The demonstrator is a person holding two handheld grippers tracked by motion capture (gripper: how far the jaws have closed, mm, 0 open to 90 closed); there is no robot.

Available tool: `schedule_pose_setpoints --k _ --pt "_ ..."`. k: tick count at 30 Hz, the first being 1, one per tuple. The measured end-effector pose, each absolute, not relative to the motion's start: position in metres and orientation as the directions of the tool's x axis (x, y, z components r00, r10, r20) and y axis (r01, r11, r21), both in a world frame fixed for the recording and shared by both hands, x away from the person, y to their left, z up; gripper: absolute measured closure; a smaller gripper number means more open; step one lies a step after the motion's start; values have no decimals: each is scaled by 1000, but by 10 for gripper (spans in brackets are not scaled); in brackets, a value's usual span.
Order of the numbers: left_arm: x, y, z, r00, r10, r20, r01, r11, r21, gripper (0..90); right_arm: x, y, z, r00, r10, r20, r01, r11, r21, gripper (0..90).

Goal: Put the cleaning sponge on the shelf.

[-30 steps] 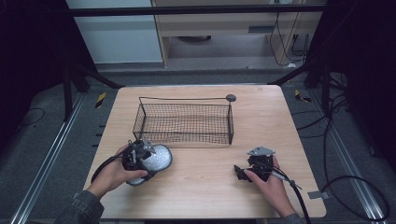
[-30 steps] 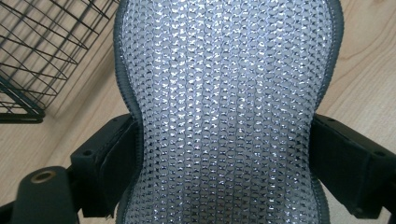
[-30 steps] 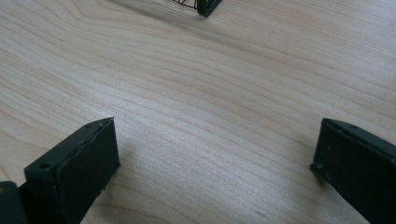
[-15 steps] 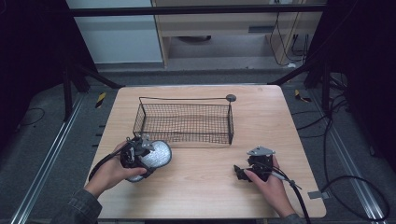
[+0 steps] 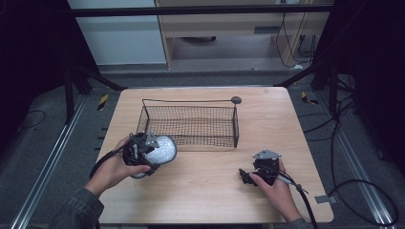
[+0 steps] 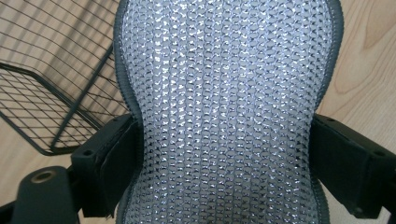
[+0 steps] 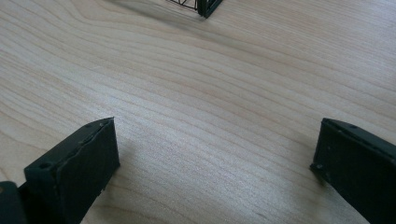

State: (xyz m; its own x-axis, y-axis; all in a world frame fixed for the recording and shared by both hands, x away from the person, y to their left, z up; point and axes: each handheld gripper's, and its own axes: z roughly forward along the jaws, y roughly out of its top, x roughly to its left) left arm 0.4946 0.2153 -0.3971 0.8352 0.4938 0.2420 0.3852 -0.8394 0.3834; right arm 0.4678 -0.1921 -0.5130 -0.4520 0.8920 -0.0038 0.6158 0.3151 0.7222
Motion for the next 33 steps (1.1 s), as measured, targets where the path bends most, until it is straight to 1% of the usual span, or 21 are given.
schedule_pose_setpoints --k 7,13,33 --pt "499 211 -379 833 478 280 357 -850 387 125 468 -192 -513 -451 892 -4 616 315 722 4" --pt "506 209 -366 826 480 295 352 -848 396 124 468 -192 -513 -452 892 -4 616 316 722 4" --pt "527 197 -343 825 441 355 307 -875 375 125 468 -192 -513 -456 890 -8 613 321 722 7"
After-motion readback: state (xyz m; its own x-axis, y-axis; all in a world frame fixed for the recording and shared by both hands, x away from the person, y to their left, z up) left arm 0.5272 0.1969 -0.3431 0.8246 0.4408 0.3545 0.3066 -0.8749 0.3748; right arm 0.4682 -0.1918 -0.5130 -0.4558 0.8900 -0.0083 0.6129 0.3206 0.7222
